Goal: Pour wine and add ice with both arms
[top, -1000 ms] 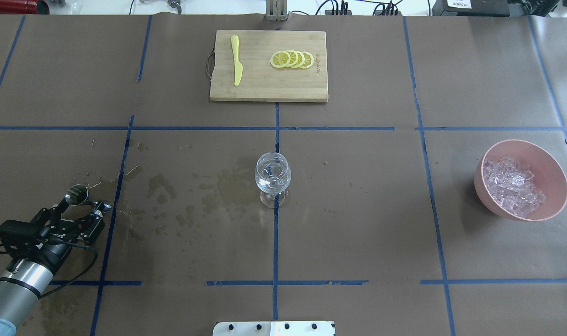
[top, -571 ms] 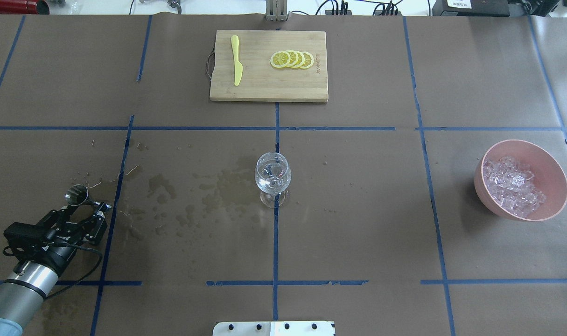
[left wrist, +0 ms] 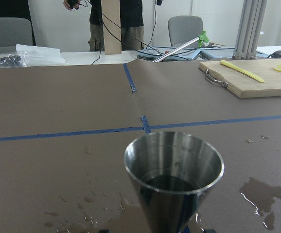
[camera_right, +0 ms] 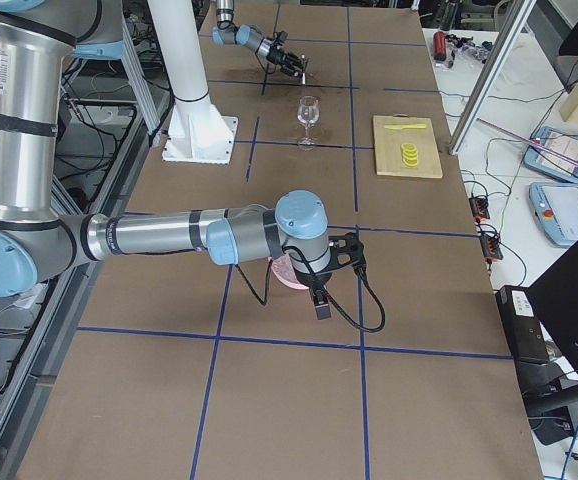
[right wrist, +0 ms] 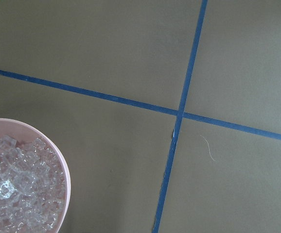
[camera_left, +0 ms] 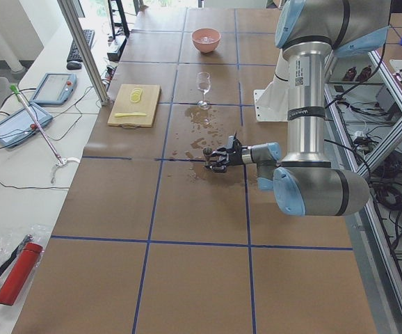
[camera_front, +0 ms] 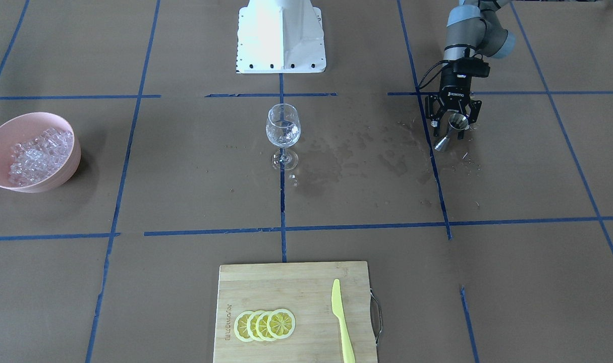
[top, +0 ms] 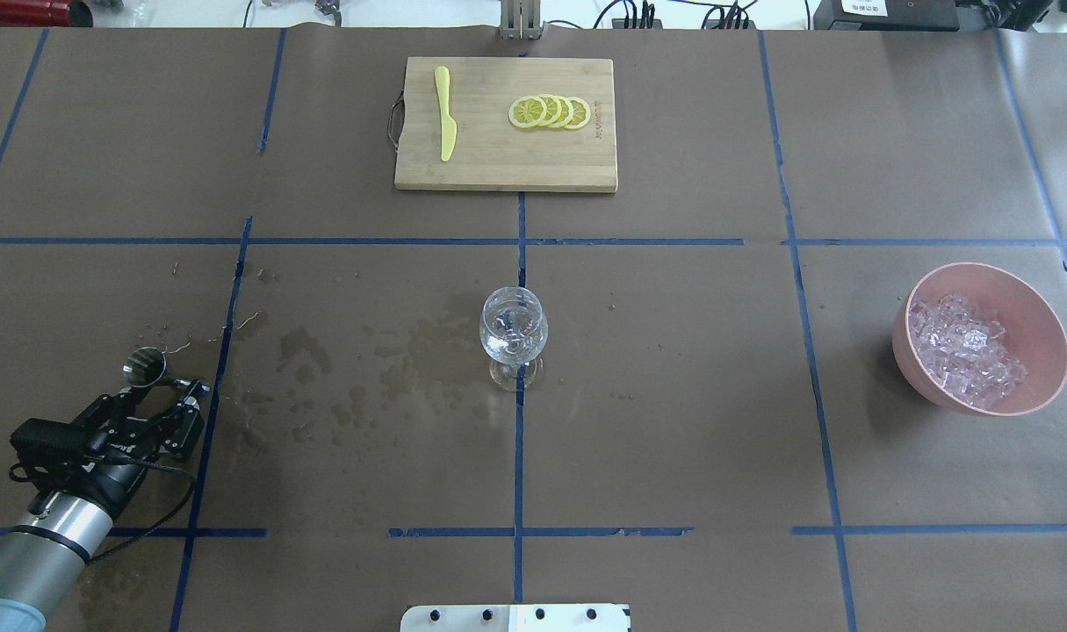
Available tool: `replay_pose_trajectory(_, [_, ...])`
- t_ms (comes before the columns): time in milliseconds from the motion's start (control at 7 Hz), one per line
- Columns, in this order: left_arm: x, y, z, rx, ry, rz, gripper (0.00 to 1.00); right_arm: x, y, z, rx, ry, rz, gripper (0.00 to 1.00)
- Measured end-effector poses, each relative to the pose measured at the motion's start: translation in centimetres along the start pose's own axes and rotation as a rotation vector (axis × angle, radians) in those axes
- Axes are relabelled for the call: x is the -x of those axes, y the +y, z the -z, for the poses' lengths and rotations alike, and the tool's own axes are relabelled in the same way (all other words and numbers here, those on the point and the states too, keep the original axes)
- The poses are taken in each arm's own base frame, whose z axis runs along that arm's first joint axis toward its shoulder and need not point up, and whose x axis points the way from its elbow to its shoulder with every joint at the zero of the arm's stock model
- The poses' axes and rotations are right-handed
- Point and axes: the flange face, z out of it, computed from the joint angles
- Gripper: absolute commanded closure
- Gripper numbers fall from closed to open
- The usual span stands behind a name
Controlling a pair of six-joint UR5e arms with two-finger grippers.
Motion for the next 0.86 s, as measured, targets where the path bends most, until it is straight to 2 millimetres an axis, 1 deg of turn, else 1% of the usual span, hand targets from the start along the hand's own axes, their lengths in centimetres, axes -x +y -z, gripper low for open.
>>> replay_pose_trajectory(429, [-0.07,-0.37,0.03,-0.018,-0.004,0.007,0.31,-0.02,0.02,-0.01,0.0,0.001,0.0,0.0])
replay_pose_trajectory(571, [-0.09,-0.37,0.02,-0.019,-0.004,0.007,0.34,-0.01,0.01,0.0,0.0,0.0,0.0,0.0])
replay_pose_trajectory(714, [-0.05,-0.33,0.0,-0.019,-0.005,0.006,0.49,0.0,0.0,0.0,0.0,0.0,0.0,0.0])
replay_pose_trajectory(857, [-0.03,-0.3,-0.02,-0.019,-0.005,0.006,0.62,-0.01,0.0,0.0,0.0,0.001,0.0,0.0])
